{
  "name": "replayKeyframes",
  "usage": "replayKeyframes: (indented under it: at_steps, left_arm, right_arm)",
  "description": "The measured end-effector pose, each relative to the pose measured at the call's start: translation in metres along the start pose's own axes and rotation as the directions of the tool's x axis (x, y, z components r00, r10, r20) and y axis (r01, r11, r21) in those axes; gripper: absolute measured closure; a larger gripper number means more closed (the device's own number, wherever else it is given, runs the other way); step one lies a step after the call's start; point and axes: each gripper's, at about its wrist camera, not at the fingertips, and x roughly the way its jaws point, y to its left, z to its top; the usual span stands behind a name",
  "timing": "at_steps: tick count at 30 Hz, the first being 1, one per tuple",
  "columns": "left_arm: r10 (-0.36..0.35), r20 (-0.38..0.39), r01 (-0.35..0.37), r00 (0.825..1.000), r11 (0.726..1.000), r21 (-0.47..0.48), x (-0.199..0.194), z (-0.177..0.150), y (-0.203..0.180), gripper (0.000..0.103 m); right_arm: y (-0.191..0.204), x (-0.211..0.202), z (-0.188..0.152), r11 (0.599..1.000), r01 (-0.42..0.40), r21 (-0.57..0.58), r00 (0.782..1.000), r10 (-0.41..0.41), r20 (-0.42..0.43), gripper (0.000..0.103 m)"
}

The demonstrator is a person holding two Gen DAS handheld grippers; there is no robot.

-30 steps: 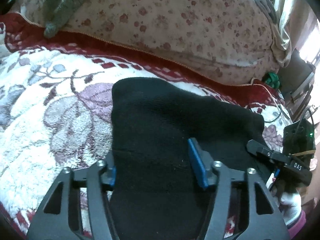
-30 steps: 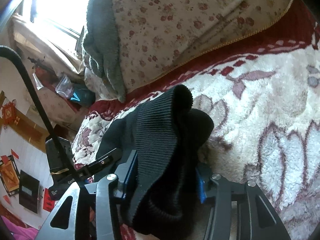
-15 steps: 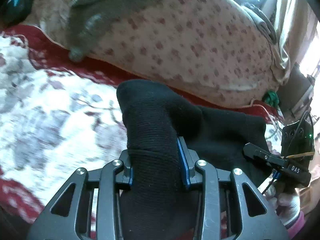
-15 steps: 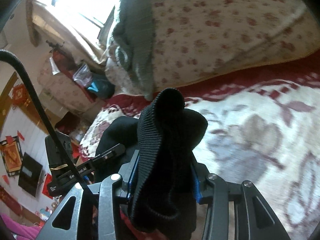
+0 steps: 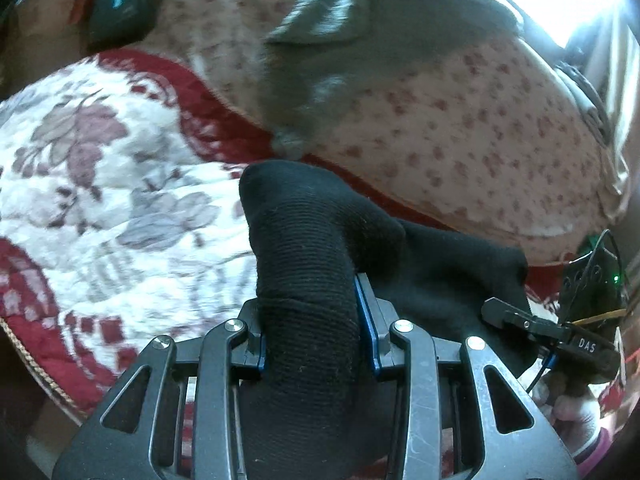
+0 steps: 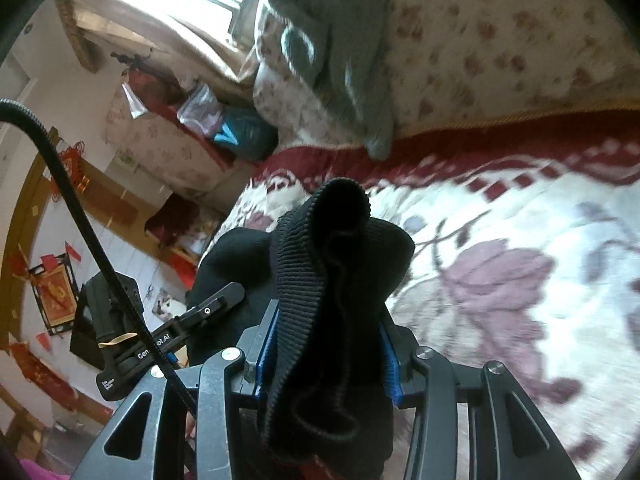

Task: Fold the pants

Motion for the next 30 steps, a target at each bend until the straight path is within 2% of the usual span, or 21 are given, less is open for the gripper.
replayKeyframes:
  at_steps: [5, 8, 10, 11, 15, 16, 19, 22, 25, 30]
  left_arm:
    - [0.027, -0.039, -0.03, 0.999, 0.997, -0.069, 0.014, -0.006, 0.037, 0.069]
    - [0.025, -0.073, -0.033, 0.997, 0.993, -0.113, 0.027, -0.012, 0.053, 0.069]
    - [0.013, -0.089, -0.025, 0.996, 0.992, -0.126, 0.035, -0.017, 0.058, 0.068]
    - [0.011, -0.091, -0.023, 0.996, 0.991, -0.131, 0.037, -0.019, 0.057, 0.065]
    - [0.028, -0.095, -0.043, 0.995, 0.985, -0.165, 0.046, -0.022, 0.066, 0.041]
    - [0.031, -0.096, -0.048, 0.995, 0.983, -0.176, 0.047, -0.021, 0.068, 0.04]
    - [0.055, -0.099, -0.07, 0.994, 0.984, -0.165, 0.045, -0.02, 0.065, 0.039]
    - [0.124, -0.088, -0.133, 0.988, 0.984, -0.114, 0.038, -0.019, 0.056, 0.039]
    - [0.192, -0.052, -0.195, 0.98, 0.978, -0.073, 0.025, -0.019, 0.044, 0.039]
    - [0.247, 0.0, -0.246, 0.969, 0.967, -0.063, 0.005, -0.021, 0.031, 0.039]
  right_arm:
    - [-0.005, 0.046, 0.0, 1.0, -0.004, 0.014, 0.997, 0.006, -0.074, 0.061]
    - [-0.017, 0.065, 0.0, 0.999, 0.037, 0.033, 0.992, -0.033, -0.122, 0.059]
    - [-0.028, 0.069, -0.002, 0.997, 0.059, 0.054, 0.991, -0.052, -0.124, 0.056]
    - [-0.034, 0.07, -0.002, 0.996, 0.063, 0.071, 0.99, -0.054, -0.127, 0.055]
    - [-0.039, 0.068, -0.001, 0.995, 0.06, 0.077, 0.99, -0.05, -0.128, 0.054]
    - [-0.036, 0.066, -0.001, 0.995, 0.074, 0.061, 0.989, -0.066, -0.131, 0.054]
    - [-0.024, 0.063, 0.004, 0.994, 0.11, 0.019, 0.986, -0.107, -0.131, 0.053]
    - [-0.013, 0.051, 0.005, 0.99, 0.142, -0.026, 0.984, -0.144, -0.105, 0.053]
    - [0.0, 0.035, 0.006, 0.984, 0.164, -0.072, 0.984, -0.168, -0.055, 0.053]
    - [0.025, 0.017, 0.006, 0.972, 0.18, -0.148, 0.983, -0.184, -0.011, 0.053]
